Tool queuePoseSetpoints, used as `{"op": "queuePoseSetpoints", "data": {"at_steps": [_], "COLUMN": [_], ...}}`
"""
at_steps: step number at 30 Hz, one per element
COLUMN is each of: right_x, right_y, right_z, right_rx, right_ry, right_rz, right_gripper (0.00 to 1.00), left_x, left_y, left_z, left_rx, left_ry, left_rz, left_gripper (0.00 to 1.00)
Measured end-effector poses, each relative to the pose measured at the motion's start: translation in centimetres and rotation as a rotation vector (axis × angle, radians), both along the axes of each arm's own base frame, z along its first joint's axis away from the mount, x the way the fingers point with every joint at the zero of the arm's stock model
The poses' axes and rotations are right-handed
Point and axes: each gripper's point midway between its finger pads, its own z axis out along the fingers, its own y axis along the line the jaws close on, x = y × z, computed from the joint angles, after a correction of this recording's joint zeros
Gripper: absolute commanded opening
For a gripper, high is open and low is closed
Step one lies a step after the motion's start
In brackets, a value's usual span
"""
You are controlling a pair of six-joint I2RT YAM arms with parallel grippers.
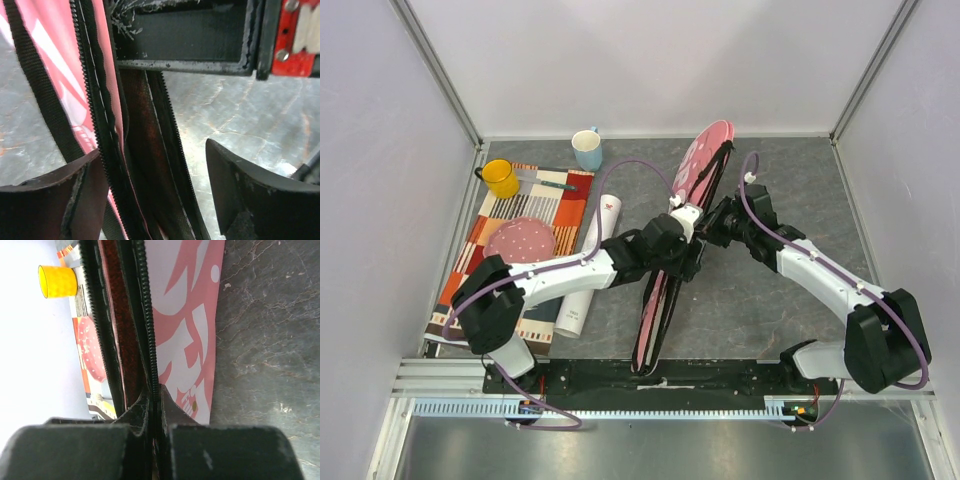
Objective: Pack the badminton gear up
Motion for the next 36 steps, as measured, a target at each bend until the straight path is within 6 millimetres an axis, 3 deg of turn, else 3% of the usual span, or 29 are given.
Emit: {"op": "queuePoseSetpoints", "data": {"at_steps": [4,5,7,8,10,11,12,17,20,22,24,27,29,31,33,35,36], "right_x": [0.1,0.1,0.1,0.1,0.2,0.2,0.2,1.4,3.5,4.7,5.8,7.9,9.6,10.7,11.5,11.9,12.7], "right_y": [0.2,0.3,0.6,0.7,1.0,1.1,1.1,-1.6,-5.7,-8.4,-10.2,-10.8,-10.8,-11.2,-12.1,-13.3,-14.9], "right_z": [0.3,0.4,0.6,0.8,1.1,1.3,1.5,4.5,7.8,9.6,10.6,11.2,10.6,9.3,8.0,7.3,6.9], "right_rx": [0.016,0.014,0.003,-0.004,-0.018,-0.028,-0.033,-0.062,-0.069,-0.101,-0.131,-0.139,-0.136,-0.122,-0.079,-0.023,0.076], "right_ry": [0.017,0.019,0.017,0.012,-0.003,-0.013,-0.019,-0.137,-0.254,-0.326,-0.375,-0.423,-0.443,-0.426,-0.414,-0.418,-0.44], "right_rz": [-0.034,-0.044,-0.056,-0.061,-0.068,-0.064,-0.059,-0.018,-0.037,-0.049,-0.034,0.024,0.06,0.066,0.052,0.018,-0.028], "right_gripper": [0.0,0.0,0.0,0.1,0.29,0.5,0.57,0.71,0.77,0.74,0.59,0.42,0.37,0.39,0.49,0.5,0.52], "left_x": [0.8,0.9,1.3,1.6,1.9,2.0,2.0,1.6,1.0,0.8,0.7,0.7,0.6,0.5,0.2,0.1,0.1], "left_y": [0.9,1.0,1.5,1.8,2.3,2.4,2.5,3.4,3.2,3.1,3.1,3.2,3.3,3.4,3.3,3.3,3.3], "left_z": [-0.2,-0.1,0.0,0.0,0.1,0.1,0.1,-0.1,-0.1,-0.2,-0.3,-0.3,-0.3,-0.2,-0.1,0.0,0.0], "left_rx": [0.097,0.111,0.142,0.156,0.171,0.173,0.175,0.156,0.137,0.122,0.102,0.078,0.063,0.047,0.028,0.008,-0.023], "left_ry": [-0.121,-0.141,-0.184,-0.198,-0.213,-0.218,-0.22,-0.209,-0.185,-0.163,-0.136,-0.102,-0.084,-0.067,-0.046,-0.026,0.004], "left_rz": [0.079,0.093,0.128,0.146,0.175,0.182,0.187,0.182,0.158,0.145,0.133,0.124,0.12,0.116,0.106,0.102,0.092], "left_gripper": [0.43,0.28,0.1,0.02,0.02,0.02,0.02,0.02,0.02,0.02,0.02,0.02,0.02,0.02,0.02,0.02,0.02]}}
